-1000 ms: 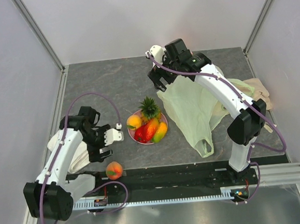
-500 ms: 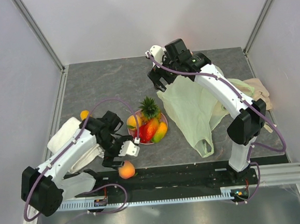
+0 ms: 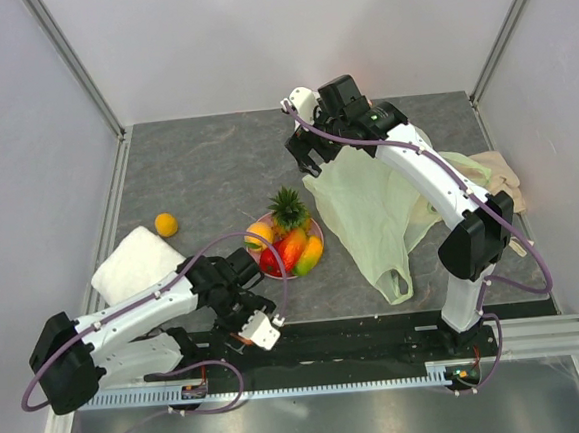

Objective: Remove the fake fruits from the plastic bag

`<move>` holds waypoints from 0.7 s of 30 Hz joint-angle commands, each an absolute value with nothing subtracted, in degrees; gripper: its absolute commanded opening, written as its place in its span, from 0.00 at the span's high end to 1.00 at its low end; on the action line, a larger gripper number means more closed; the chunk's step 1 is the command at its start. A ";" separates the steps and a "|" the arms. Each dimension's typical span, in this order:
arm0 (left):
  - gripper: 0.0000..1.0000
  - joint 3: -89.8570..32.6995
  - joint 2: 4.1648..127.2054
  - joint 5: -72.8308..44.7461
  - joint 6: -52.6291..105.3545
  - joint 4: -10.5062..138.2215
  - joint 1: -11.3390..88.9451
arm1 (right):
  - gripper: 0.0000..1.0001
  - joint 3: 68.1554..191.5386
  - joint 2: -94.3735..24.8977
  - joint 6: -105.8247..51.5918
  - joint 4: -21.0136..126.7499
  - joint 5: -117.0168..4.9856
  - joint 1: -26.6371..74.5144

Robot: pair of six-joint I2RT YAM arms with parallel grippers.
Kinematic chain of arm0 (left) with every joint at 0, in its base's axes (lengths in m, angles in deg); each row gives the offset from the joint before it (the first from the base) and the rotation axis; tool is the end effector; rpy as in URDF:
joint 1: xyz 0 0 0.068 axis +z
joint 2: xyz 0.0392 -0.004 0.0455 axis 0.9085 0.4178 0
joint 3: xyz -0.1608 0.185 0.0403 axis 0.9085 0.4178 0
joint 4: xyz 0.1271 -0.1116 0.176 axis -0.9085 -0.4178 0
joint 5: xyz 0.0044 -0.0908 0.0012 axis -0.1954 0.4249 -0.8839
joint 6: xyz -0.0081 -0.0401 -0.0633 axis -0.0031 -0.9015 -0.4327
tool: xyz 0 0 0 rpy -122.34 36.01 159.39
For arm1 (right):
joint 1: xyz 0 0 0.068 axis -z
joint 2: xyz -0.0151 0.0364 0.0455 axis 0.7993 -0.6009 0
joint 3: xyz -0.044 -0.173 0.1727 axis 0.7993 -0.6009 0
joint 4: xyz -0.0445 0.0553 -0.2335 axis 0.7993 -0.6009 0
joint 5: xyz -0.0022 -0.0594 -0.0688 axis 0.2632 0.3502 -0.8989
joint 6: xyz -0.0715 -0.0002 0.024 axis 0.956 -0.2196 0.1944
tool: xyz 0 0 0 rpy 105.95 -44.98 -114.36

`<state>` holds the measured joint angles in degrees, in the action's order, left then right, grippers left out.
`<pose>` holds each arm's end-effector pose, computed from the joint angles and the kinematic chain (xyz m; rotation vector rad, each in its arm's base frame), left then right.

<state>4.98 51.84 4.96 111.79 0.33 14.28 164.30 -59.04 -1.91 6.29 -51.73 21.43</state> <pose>0.0724 -0.1357 0.1605 2.5694 1.3026 -0.6567 0.3376 0.2234 0.3299 -1.0761 2.0542 0.3579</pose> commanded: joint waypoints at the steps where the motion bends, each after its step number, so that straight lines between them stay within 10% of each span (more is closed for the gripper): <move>1: 0.24 6.41 51.89 2.83 115.90 1.63 13.36 | 0.02 164.52 -56.76 -1.76 7.85 -53.02 21.60; 14: 0.31 11.07 50.66 -2.87 118.54 5.06 12.48 | 0.02 164.78 -57.02 -2.11 7.85 -52.14 21.60; 18: 0.76 8.88 53.82 -3.06 114.95 4.10 12.48 | 0.02 164.78 -56.93 -2.20 7.76 -52.14 21.60; 21: 0.77 4.93 52.07 -1.13 110.73 1.47 12.66 | 0.02 164.87 -56.49 -1.76 7.59 -52.93 21.51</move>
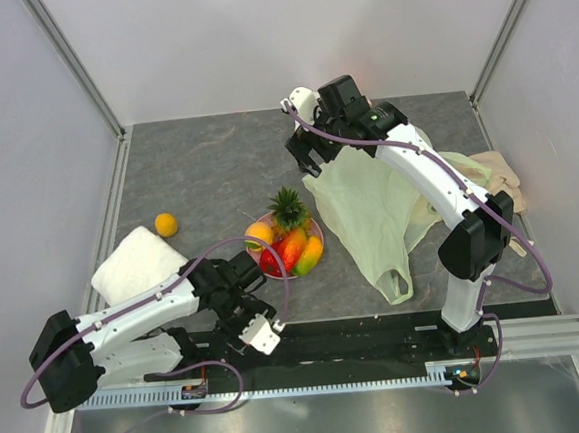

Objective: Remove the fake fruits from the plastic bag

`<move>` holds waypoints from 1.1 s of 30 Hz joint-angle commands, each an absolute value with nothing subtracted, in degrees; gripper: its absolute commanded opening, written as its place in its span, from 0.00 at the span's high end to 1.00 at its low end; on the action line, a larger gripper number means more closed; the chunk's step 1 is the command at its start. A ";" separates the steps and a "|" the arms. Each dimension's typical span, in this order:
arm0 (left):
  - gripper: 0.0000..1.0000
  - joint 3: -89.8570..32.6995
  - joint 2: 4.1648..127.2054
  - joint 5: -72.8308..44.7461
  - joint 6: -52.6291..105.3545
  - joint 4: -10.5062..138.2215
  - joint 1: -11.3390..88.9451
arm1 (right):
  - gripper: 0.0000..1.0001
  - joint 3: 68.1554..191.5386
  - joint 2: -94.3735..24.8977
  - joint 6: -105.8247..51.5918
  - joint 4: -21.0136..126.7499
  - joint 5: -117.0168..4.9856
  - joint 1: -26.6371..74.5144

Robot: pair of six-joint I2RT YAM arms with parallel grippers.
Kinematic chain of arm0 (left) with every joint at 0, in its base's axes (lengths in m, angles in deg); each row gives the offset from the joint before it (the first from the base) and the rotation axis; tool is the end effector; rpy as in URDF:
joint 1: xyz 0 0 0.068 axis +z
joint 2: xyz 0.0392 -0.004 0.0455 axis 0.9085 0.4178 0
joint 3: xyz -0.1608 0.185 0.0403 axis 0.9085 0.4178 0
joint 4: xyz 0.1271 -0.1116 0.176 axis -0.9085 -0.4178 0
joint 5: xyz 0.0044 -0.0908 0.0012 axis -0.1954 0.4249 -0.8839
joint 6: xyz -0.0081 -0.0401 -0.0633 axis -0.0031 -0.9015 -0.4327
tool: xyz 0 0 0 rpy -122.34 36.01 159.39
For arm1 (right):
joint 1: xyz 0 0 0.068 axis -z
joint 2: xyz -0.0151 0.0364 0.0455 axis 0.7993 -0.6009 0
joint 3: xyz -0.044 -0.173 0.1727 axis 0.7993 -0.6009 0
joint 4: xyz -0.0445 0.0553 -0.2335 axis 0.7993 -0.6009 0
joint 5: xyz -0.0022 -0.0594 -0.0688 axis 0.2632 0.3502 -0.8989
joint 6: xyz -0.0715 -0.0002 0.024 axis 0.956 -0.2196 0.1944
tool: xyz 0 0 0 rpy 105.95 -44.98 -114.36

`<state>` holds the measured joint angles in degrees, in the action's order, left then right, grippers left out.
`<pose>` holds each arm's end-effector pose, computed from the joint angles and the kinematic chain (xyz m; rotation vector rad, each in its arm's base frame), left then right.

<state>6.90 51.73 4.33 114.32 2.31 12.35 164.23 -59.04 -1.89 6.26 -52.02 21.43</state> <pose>0.0676 -0.1367 0.1527 2.6191 1.2019 -0.6382 0.3377 0.2231 0.3294 -1.0748 2.0569 0.3519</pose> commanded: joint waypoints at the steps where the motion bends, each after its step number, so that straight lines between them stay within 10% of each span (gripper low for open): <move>1: 0.80 3.79 49.80 -0.34 109.50 0.85 12.66 | 0.02 164.87 -56.32 -1.41 7.50 -53.11 21.60; 5: 0.98 -2.19 45.66 0.03 96.36 3.91 12.74 | 0.02 164.69 -55.79 -0.53 6.88 -53.99 21.69; 18: 0.98 -6.68 50.29 -3.77 56.77 34.41 37.96 | 0.02 165.74 -57.28 1.05 5.65 -56.27 21.69; 33: 0.98 -7.39 56.72 5.20 42.08 43.73 39.20 | 0.02 164.34 -57.63 1.67 5.56 -58.03 22.21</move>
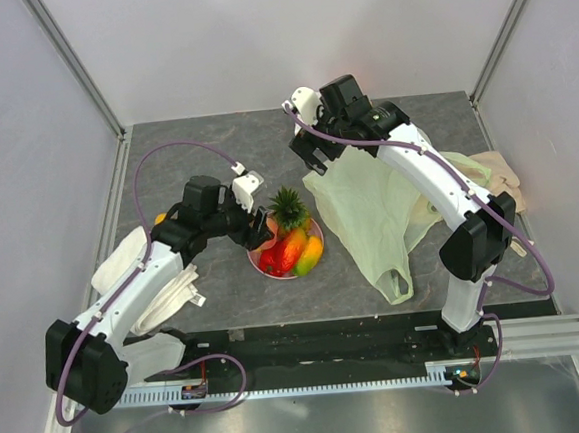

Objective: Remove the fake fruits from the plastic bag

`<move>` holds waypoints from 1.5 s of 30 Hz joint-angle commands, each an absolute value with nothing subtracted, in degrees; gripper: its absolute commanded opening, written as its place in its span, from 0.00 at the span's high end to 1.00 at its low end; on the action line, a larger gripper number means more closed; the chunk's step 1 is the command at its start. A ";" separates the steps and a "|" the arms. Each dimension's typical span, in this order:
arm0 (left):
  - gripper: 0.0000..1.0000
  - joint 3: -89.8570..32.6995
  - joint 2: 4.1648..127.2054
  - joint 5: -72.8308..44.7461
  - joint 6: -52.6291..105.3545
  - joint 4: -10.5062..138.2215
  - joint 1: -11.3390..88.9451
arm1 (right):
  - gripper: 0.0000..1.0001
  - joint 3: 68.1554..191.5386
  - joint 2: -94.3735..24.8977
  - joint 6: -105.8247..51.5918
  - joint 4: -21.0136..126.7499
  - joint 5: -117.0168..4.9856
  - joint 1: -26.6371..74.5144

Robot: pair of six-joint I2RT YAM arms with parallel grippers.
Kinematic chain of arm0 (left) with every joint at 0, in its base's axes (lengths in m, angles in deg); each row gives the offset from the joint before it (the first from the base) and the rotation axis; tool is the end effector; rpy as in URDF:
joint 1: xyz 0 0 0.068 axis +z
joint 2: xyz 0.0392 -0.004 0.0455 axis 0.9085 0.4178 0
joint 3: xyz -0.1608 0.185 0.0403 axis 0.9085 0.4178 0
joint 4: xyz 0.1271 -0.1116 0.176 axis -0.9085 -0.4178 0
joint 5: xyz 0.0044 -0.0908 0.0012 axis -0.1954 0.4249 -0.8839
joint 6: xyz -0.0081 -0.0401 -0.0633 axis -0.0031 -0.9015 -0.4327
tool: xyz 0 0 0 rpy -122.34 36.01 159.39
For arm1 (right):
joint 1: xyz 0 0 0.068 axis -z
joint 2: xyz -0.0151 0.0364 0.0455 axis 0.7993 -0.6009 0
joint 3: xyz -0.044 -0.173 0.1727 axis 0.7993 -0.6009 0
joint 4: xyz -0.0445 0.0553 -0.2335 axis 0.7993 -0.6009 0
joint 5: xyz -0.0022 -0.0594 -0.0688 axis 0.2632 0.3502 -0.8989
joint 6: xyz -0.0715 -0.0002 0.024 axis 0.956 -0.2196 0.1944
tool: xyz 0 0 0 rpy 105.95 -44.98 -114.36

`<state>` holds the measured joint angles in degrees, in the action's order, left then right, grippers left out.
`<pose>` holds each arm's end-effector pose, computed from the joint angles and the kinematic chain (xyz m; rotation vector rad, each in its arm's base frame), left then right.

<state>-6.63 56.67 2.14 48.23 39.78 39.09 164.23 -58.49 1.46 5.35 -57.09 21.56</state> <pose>0.2237 -0.1394 0.2454 0.9200 2.0414 -0.6276 0.3386 0.2161 0.3309 -1.0934 2.0507 0.2187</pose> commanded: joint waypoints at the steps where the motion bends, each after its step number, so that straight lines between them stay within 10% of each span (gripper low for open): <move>1: 0.98 -7.21 56.90 5.38 40.51 44.17 39.20 | 0.02 164.43 -57.98 1.67 5.56 -58.12 22.13; 16: 0.98 -4.22 58.92 5.64 40.32 44.09 39.20 | 0.02 164.78 -58.86 1.14 5.56 -57.42 22.22; 28: 0.38 -4.84 60.24 5.03 40.32 44.09 39.11 | 0.02 165.22 -59.21 0.88 5.48 -57.42 22.22; 45: 0.06 -6.07 59.27 3.54 39.53 42.68 39.11 | 0.02 165.75 -59.74 0.70 5.48 -56.98 22.30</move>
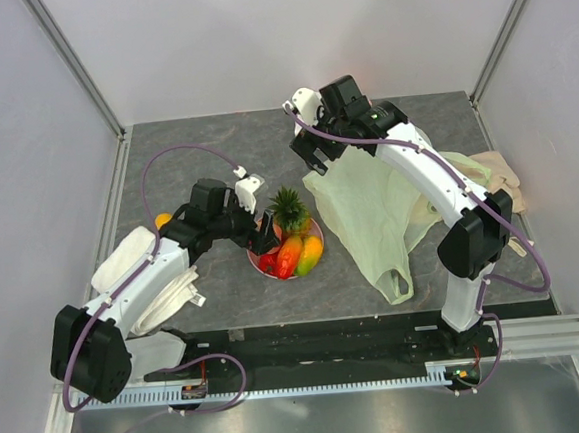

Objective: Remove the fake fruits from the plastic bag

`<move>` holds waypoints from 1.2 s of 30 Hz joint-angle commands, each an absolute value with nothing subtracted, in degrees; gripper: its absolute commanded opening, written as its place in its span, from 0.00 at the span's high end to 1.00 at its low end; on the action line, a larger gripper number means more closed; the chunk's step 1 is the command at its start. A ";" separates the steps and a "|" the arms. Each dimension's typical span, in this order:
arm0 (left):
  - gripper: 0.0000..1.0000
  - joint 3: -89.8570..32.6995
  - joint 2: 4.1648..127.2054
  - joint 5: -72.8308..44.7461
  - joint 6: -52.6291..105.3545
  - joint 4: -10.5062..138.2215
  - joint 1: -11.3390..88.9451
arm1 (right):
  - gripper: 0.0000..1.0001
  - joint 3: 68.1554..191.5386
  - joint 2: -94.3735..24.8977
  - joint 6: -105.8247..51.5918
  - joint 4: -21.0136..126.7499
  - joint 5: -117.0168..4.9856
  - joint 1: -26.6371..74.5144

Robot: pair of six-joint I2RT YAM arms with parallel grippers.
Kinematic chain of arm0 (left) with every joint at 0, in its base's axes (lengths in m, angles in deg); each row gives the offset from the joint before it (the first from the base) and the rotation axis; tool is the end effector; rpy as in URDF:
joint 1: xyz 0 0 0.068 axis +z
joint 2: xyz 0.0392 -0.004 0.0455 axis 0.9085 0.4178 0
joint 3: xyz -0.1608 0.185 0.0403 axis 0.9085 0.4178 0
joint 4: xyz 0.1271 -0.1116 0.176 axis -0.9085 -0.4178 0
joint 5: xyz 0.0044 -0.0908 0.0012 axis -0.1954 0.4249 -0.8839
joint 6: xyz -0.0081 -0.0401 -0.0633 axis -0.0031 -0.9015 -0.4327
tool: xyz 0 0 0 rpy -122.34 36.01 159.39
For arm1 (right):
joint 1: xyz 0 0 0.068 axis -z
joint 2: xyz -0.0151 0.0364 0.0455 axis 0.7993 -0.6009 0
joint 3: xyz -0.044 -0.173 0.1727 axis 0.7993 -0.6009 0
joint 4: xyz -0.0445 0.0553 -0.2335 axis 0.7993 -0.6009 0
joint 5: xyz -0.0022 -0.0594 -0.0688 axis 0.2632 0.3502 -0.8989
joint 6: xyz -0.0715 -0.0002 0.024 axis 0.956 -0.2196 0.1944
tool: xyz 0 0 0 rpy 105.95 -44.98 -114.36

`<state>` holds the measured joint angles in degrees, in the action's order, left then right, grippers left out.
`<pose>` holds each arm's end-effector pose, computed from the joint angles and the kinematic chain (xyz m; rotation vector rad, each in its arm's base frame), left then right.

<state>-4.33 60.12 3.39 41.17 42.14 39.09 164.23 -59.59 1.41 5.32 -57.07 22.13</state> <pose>0.2287 -0.1432 0.2217 0.8130 2.1654 -0.7205 0.3442 0.2148 0.3235 -1.0901 2.0743 0.2142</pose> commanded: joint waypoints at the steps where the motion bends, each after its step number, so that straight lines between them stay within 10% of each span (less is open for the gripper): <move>1: 0.06 -6.15 59.10 3.54 39.52 42.68 39.20 | 0.02 165.92 -59.83 0.70 5.56 -56.98 22.22; 22: 0.01 -13.01 52.86 -5.50 44.27 31.88 41.39 | 0.02 166.10 -59.30 0.70 5.83 -56.71 22.22; 36: 0.02 -31.55 78.94 -21.07 55.34 17.38 72.68 | 0.02 167.15 -58.07 -0.17 7.15 -54.96 22.22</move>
